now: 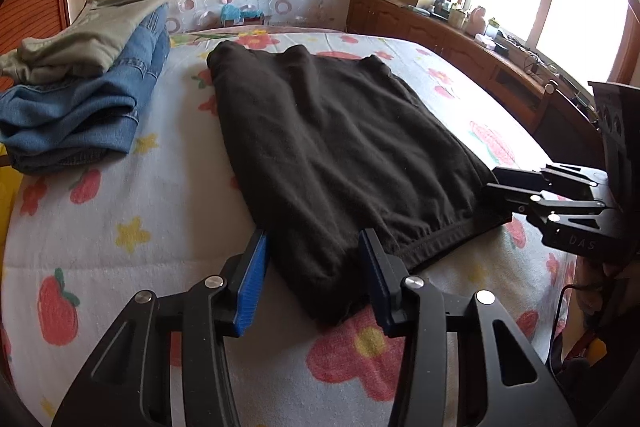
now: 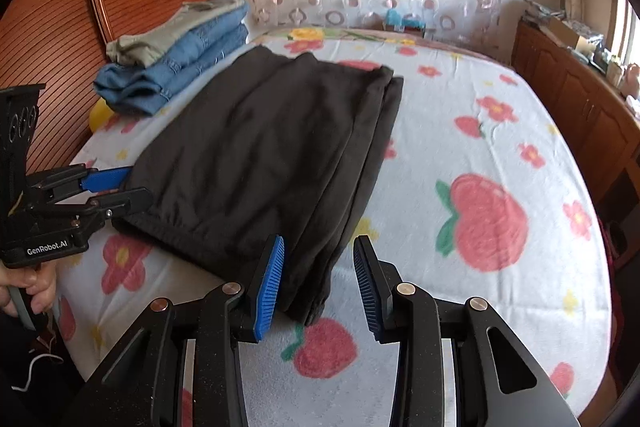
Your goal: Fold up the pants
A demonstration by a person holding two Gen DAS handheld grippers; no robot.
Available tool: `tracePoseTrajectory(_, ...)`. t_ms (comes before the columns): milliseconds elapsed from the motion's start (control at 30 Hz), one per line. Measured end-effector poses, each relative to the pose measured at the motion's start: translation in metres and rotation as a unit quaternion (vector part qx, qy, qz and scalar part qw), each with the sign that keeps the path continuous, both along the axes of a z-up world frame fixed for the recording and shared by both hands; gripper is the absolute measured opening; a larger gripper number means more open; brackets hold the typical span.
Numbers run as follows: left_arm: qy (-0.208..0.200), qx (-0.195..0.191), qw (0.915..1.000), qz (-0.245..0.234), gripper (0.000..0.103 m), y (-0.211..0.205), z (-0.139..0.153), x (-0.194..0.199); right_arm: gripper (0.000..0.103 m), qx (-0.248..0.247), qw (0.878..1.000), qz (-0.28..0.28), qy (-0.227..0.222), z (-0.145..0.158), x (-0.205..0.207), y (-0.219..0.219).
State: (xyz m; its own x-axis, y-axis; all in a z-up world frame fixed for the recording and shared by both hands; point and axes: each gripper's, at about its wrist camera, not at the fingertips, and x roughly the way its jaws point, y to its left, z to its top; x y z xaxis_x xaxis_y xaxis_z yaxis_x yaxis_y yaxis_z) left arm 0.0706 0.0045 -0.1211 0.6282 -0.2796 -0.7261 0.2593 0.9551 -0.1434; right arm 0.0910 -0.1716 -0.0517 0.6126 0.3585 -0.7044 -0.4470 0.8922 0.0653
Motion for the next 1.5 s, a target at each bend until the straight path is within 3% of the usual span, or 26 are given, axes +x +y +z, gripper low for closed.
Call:
tracePoseTrajectory(433, 0.001, 0.001, 1.0000, 0.003, 0.047, -0.001, -0.001, -0.006, 0.038, 0.006, 1.000, 0.005, 0.007, -0.007, 0.004, 0.000)
tracePoseTrajectory(633, -0.002, -0.002, 1.0000, 0.004, 0.046, -0.001, -0.001, -0.011, 0.017, 0.010, 1.000, 0.024, 0.009, -0.009, 0.002, 0.005)
tracePoseTrajectory(867, -0.005, -0.014, 0.9999, -0.003, 0.034, -0.002, -0.002, -0.015, 0.008, 0.012, 0.999, 0.032, 0.008, -0.009, 0.004, 0.007)
tracePoseTrajectory(1067, -0.010, -0.025, 0.9995, -0.013, 0.014, -0.003, 0.001, -0.018, 0.007, 0.026, 0.999, 0.031, 0.012, -0.009, 0.003, 0.004)
tracePoseTrajectory(1500, -0.069, -0.058, 0.9956, -0.024, 0.012, 0.003, 0.055, -0.023, 0.005, 0.062, 0.997, 0.046, -0.022, 0.026, -0.017, -0.013)
